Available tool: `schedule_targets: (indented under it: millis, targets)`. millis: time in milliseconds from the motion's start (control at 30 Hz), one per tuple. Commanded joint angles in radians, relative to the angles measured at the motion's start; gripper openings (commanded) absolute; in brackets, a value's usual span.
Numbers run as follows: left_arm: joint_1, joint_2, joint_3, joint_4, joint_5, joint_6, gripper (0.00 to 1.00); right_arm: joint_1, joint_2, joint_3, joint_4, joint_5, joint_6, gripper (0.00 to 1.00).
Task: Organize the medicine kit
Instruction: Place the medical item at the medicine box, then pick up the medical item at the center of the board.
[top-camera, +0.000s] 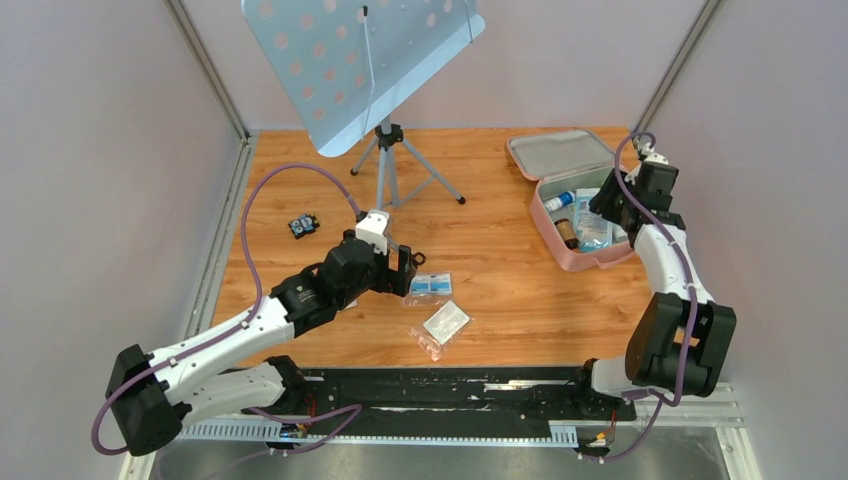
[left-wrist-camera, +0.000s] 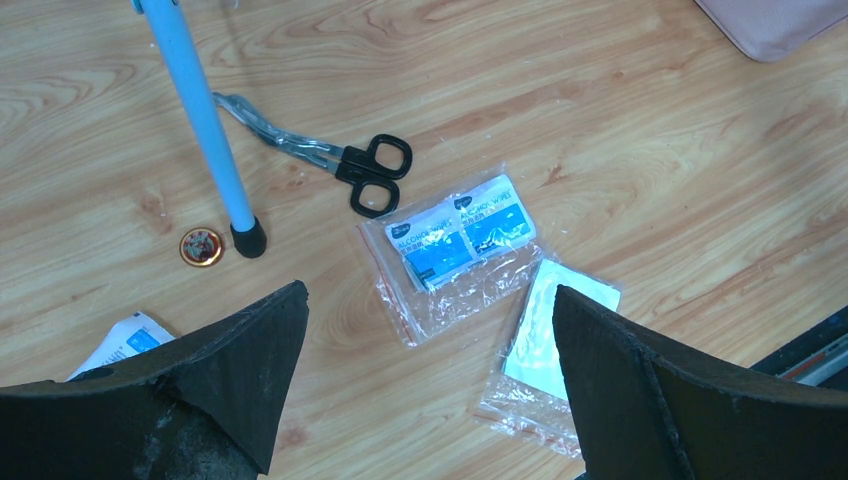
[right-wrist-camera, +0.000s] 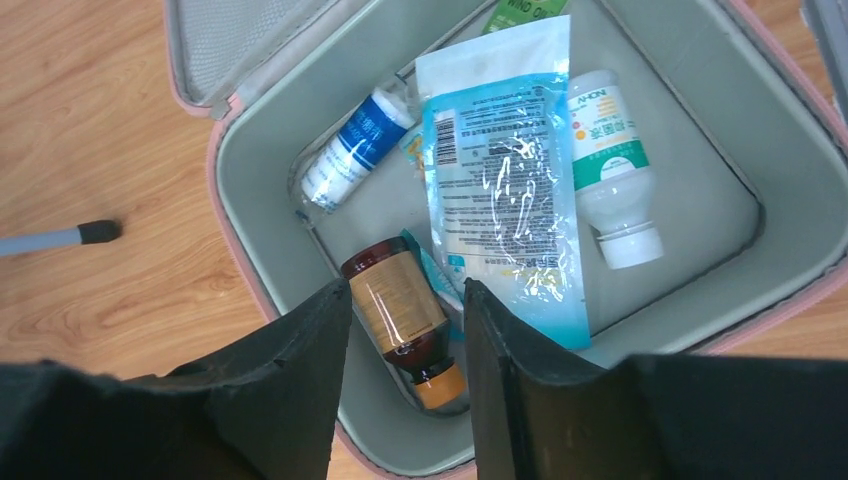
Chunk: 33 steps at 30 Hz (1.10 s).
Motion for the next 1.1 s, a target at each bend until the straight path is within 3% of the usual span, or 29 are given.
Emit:
schedule_targets:
  millis: [0,300,533,633,800,1067]
  targets:
    - [-0.004,0.001,0.002,0.032,0.0,0.001,1.0,0.033,-0.042,0.046,0.018,-0.091,0.024,0.44]
    - [-0.004,-0.012,0.001,0.012,-0.039,-0.021,1.0,0.43,-0.14,-0.008,0.02,-0.035,-0.074,0.46]
    - [-0.004,-0.055,-0.017,-0.011,-0.091,-0.071,1.0,0.679,-0.147,-0.115,0.022,-0.03,0.031,0.5]
    - [-0.004,-0.06,-0.021,-0.018,-0.091,-0.071,1.0,0.707,-0.134,-0.185,0.061,-0.116,0.148,0.51]
    - [-0.004,0.027,-0.022,-0.007,-0.005,-0.077,1.0,0.707,-0.084,-0.345,0.284,-0.311,0.362,0.55]
    - [-0.003,0.252,-0.104,0.25,0.235,-0.122,1.0,0.705,0.087,-0.371,0.468,-0.388,0.456,0.59]
